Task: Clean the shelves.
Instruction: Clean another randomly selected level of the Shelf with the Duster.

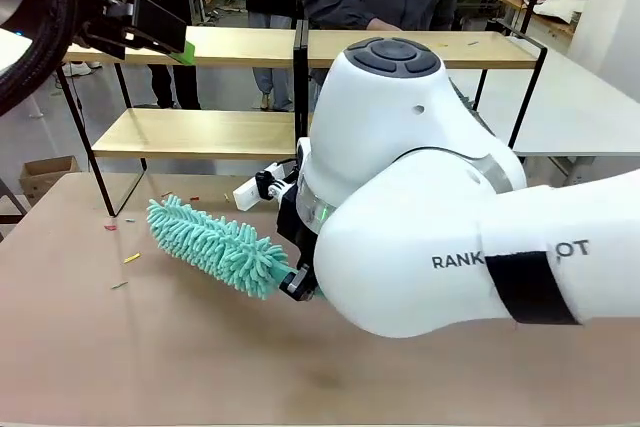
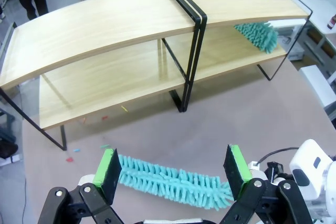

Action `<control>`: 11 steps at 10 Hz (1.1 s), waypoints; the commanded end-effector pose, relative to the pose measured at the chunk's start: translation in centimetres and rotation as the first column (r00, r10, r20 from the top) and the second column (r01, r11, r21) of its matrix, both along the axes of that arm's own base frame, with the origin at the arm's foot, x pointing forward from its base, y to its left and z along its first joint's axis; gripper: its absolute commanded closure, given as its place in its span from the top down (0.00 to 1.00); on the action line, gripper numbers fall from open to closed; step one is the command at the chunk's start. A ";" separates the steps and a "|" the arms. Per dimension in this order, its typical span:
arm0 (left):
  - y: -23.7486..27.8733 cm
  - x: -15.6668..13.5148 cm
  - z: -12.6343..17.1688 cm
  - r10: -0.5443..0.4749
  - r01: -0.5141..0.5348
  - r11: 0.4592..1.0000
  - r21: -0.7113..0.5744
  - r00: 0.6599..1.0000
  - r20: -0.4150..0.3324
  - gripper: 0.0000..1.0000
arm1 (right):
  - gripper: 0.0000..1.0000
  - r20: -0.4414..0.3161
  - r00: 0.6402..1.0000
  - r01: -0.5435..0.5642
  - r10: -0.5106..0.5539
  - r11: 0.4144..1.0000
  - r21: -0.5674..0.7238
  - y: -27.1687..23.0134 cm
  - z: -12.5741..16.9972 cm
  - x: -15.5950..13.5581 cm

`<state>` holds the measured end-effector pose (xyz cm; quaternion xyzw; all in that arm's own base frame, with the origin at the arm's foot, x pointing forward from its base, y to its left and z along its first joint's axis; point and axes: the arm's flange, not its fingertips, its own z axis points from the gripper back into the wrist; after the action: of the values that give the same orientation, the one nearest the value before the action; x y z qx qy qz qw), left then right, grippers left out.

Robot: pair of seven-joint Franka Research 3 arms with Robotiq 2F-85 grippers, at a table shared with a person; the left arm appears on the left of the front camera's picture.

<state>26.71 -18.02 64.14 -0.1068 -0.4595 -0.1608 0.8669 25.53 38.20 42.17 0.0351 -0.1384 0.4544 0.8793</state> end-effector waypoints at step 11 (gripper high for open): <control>0.1 -0.1 0.1 0.000 0.000 1.000 0.009 1.000 0.007 1.00 | 0.12 -0.082 0.865 0.502 -0.496 0.858 0.105 3.6 -3.0 8.6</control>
<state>26.71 -18.02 64.14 -0.1068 -0.4595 -0.1609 0.8669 33.23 39.55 39.43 0.0784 -0.1206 0.2333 0.9617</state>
